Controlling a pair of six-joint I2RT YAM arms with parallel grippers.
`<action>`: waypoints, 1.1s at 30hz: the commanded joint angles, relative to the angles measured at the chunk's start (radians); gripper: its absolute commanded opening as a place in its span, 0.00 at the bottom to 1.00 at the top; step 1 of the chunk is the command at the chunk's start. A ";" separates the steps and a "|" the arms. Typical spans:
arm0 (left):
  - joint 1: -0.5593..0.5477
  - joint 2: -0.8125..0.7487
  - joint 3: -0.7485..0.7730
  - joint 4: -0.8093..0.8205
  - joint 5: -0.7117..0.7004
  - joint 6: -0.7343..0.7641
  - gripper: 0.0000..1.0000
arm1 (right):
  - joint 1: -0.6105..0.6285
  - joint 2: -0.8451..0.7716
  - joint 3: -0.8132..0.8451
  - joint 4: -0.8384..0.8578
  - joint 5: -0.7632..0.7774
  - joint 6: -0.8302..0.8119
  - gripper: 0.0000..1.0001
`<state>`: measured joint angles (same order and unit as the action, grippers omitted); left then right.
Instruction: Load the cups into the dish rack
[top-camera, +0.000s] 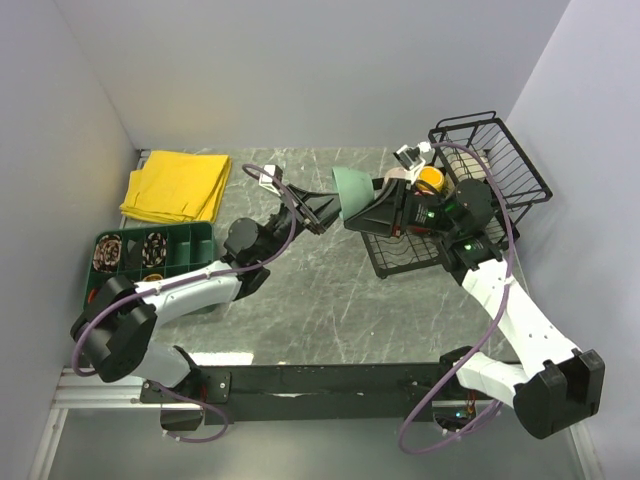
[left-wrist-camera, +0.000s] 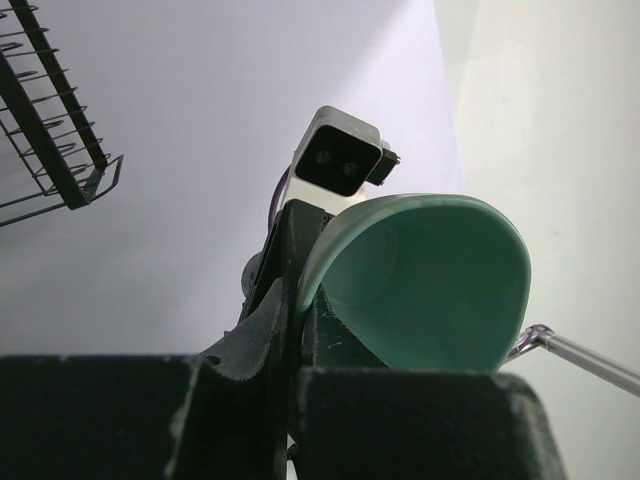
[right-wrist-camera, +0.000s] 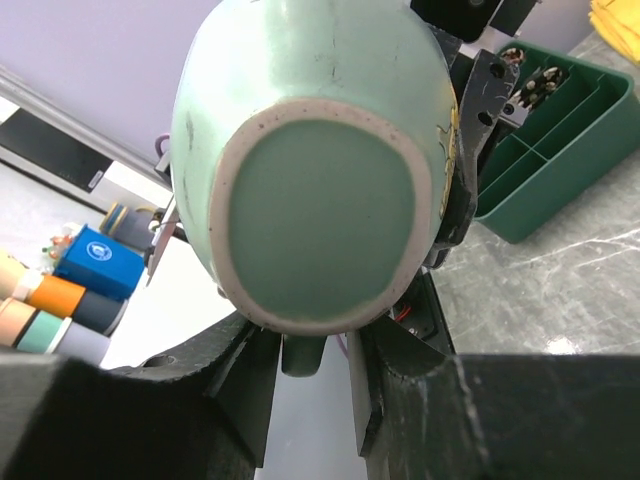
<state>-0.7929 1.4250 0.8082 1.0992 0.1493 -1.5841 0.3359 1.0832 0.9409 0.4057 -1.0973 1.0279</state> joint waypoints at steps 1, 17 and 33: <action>-0.005 0.003 0.034 0.097 0.004 -0.007 0.01 | -0.020 -0.032 -0.008 0.053 -0.010 0.012 0.38; -0.009 0.064 0.086 0.057 0.107 0.004 0.03 | -0.035 -0.011 -0.028 0.114 -0.041 0.043 0.00; 0.037 -0.096 0.037 -0.177 0.144 0.177 0.78 | -0.110 -0.126 -0.042 -0.085 -0.038 -0.236 0.00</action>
<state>-0.7837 1.4574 0.8635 0.9955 0.2760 -1.5040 0.2558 1.0229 0.8726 0.3679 -1.1442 0.9352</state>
